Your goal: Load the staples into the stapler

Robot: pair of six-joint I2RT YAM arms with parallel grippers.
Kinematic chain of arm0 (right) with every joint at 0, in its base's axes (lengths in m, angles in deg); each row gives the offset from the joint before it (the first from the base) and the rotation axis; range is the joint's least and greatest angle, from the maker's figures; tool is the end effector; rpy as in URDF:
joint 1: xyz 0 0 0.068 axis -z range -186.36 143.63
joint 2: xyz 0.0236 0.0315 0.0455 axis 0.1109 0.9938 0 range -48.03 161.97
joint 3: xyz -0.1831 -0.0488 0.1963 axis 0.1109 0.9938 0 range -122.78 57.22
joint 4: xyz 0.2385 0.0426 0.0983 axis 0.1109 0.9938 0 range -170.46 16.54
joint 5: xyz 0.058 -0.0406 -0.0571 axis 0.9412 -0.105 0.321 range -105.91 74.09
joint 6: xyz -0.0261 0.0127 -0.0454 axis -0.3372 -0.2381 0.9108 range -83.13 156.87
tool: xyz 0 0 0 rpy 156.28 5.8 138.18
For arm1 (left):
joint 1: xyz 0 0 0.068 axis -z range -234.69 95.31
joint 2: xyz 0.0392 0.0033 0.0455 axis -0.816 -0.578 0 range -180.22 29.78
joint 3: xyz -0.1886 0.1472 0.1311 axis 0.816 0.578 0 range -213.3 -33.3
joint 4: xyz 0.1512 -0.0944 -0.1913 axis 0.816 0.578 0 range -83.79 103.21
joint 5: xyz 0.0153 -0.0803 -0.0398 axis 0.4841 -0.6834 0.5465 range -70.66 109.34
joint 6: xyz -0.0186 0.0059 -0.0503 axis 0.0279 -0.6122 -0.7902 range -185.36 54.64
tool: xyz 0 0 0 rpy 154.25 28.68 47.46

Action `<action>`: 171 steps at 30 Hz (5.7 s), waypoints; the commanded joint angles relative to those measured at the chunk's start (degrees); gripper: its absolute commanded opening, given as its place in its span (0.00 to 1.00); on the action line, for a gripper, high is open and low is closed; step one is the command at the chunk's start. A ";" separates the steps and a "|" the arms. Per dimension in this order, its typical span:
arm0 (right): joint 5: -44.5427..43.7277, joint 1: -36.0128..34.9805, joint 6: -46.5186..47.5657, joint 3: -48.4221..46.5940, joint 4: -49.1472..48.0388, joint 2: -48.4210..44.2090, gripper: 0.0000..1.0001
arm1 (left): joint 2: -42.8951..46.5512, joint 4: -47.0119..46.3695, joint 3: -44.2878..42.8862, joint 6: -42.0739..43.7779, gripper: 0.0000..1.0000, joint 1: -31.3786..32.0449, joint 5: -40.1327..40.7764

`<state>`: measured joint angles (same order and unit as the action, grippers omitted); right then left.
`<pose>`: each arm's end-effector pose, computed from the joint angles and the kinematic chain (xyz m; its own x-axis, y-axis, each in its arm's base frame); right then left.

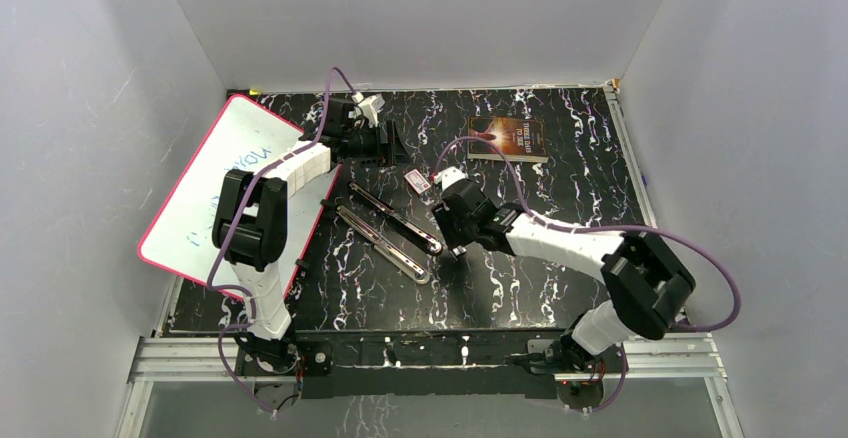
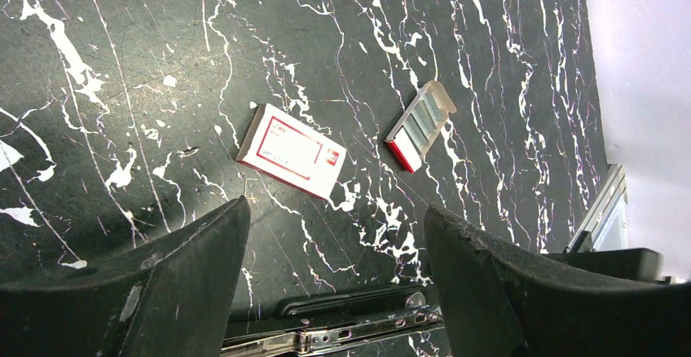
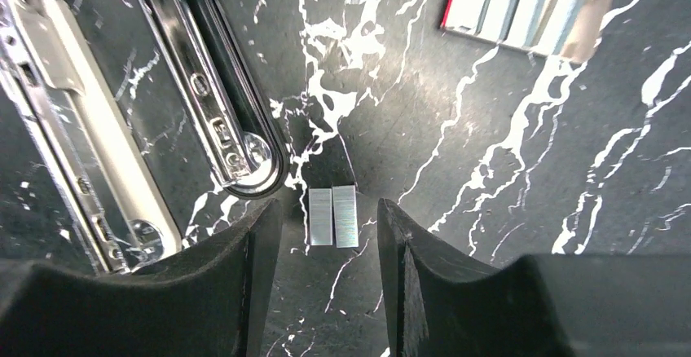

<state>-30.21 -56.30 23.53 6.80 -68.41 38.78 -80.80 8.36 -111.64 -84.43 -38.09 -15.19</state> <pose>0.2063 0.2316 0.1988 -0.6155 -0.3843 -0.6881 -0.5077 0.8611 -0.0269 0.4133 -0.1443 0.2223 -0.7349 -0.0619 -0.6753 0.4692 0.6726 -0.5722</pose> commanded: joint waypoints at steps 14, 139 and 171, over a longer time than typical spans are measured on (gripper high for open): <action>-1.24 6.89 -3.47 -4.52 -1.55 3.69 0.53 | 3.55 -0.51 0.21 0.17 0.77 -0.67 -0.84; 3.85 21.37 1.24 -22.16 0.54 22.67 0.01 | 3.58 0.31 -0.23 0.61 0.77 -0.77 -0.72; 6.57 21.38 1.65 -22.68 -0.47 20.09 0.22 | 4.06 0.22 -0.23 0.53 0.77 -1.09 -0.94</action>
<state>-24.79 -35.25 25.03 -13.46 -68.56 57.70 -80.80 8.01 -111.64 -84.41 -38.83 -15.12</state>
